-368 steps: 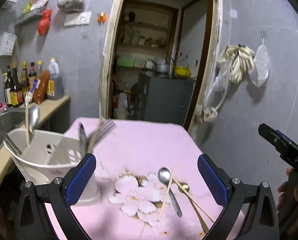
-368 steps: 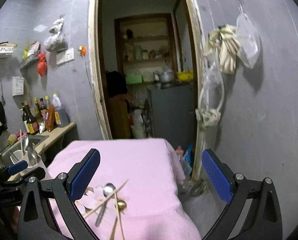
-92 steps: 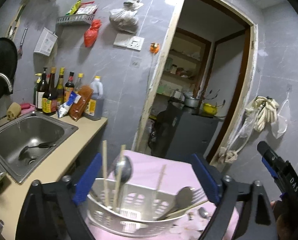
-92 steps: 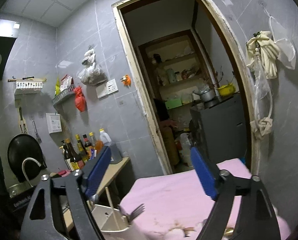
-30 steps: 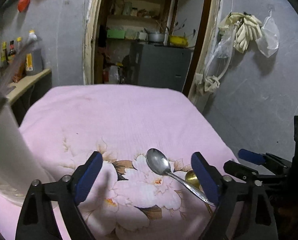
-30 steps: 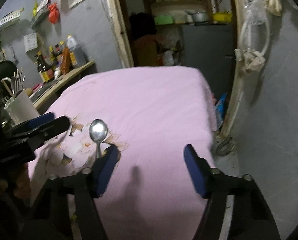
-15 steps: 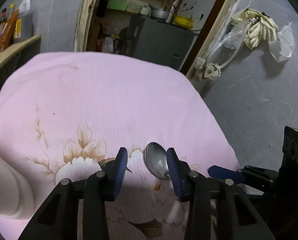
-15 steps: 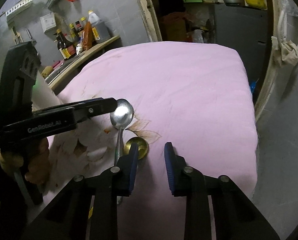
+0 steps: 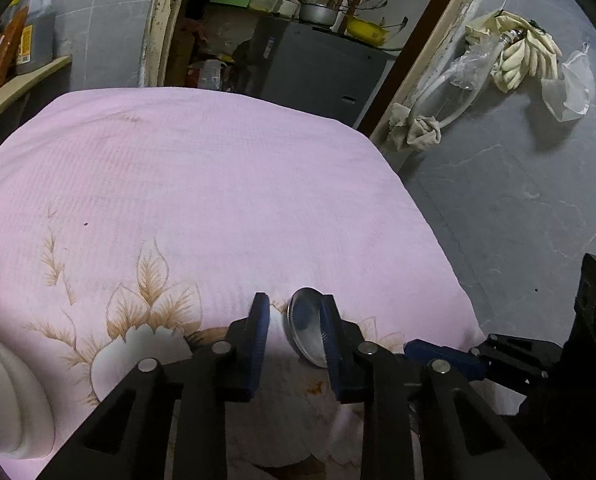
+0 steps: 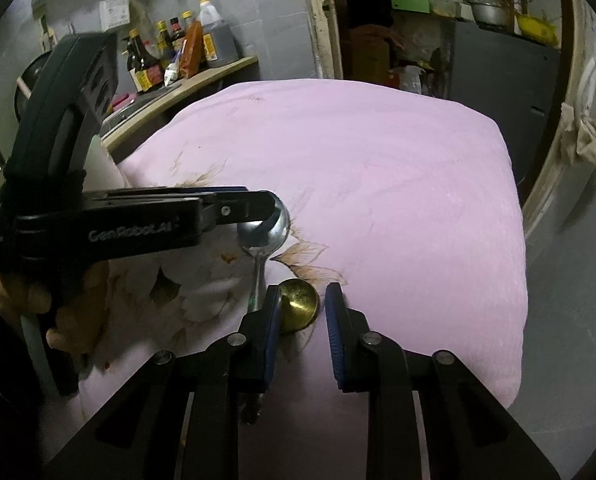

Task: Organize utensils
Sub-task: 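Grasp the silver spoon with the left tool while the right tool grasps the gold spoon, then lift both spoons and carry them over the white caddy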

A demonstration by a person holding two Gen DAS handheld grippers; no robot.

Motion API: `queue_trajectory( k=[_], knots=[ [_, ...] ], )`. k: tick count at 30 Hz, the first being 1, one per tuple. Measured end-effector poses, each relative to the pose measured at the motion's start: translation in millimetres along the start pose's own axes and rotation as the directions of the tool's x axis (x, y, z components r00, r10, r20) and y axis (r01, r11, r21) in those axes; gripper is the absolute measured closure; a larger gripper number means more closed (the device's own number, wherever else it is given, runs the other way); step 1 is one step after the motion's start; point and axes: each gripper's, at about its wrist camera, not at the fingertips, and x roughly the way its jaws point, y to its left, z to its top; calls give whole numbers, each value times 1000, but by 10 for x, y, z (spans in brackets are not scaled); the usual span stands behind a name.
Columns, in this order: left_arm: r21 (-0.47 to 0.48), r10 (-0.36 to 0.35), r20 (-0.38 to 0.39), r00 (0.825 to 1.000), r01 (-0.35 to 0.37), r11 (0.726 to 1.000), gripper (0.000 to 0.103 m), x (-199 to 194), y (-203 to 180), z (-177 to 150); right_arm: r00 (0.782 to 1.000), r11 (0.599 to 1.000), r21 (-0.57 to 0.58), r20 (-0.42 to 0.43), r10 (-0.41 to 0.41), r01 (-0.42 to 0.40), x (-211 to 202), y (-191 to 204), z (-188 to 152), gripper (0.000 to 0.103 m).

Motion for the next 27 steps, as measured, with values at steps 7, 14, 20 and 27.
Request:
queue_trajectory(
  k=[7,14,20,27],
  knots=[
    [-3,0,-11,1000,0,1000,94,32,-2,3,1000,1000,18,-5,-13,14,-55,-6,-1,93],
    [5,1,3,1000,-1,1000,99,-65,-61,2,1000,995,101,-3,22,-21,-191,-83,-20,101],
    [56,7,70,998,-11,998,100,-360,-175,-23,997,987,152,45,-64,56,-478,-105,-131,101],
    [119,45,193,980,-69,990,101,-872,-333,-22,957,960,194,172,-236,202,-917,107,-201,101]
  ],
)
